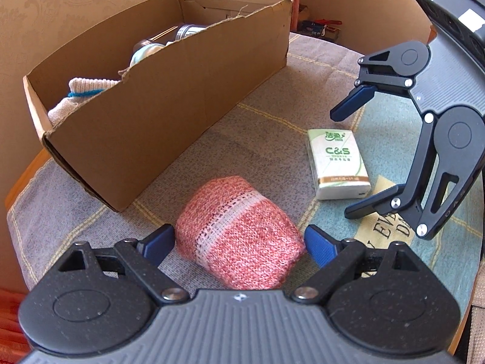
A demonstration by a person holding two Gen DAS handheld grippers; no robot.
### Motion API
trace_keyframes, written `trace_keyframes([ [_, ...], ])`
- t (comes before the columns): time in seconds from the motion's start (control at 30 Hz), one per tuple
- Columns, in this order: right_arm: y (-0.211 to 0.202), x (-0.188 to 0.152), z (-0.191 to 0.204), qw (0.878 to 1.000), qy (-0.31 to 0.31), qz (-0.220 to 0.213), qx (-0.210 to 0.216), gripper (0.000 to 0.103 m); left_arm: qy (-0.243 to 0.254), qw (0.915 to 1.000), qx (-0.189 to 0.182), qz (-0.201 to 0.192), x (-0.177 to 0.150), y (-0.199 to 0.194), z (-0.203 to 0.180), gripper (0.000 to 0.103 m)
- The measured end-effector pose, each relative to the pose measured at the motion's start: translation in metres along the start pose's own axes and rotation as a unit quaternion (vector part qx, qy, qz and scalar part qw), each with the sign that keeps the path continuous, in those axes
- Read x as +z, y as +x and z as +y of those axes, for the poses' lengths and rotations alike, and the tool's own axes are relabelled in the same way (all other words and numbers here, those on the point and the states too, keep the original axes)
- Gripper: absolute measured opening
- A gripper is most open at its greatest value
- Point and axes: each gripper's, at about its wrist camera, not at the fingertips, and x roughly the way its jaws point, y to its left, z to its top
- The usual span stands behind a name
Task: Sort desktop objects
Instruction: 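Grasp the pink knitted sock with the left tool while the right tool grasps the C&S pack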
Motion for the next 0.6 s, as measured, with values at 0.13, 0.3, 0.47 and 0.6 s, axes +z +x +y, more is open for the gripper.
trace_keyframes([
  [0.13,0.002,0.001,-0.001,1.000,0.003,0.000,0.001,0.103,-0.009,0.9999,-0.009,-0.003,-0.003,0.005,0.002,0.093],
  [0.3,0.006,0.003,-0.003,1.000,0.009,-0.002,0.002,0.103,-0.035,0.9991,-0.020,-0.015,-0.006,0.009,0.007,0.095],
  [0.47,0.009,0.005,-0.006,1.000,0.016,-0.005,-0.002,0.103,-0.049,0.9983,-0.011,-0.031,-0.011,0.007,0.005,0.095],
  [0.6,0.008,0.006,-0.004,1.000,0.005,-0.009,-0.014,0.103,-0.056,0.9977,0.006,-0.037,-0.018,0.001,0.001,0.095],
])
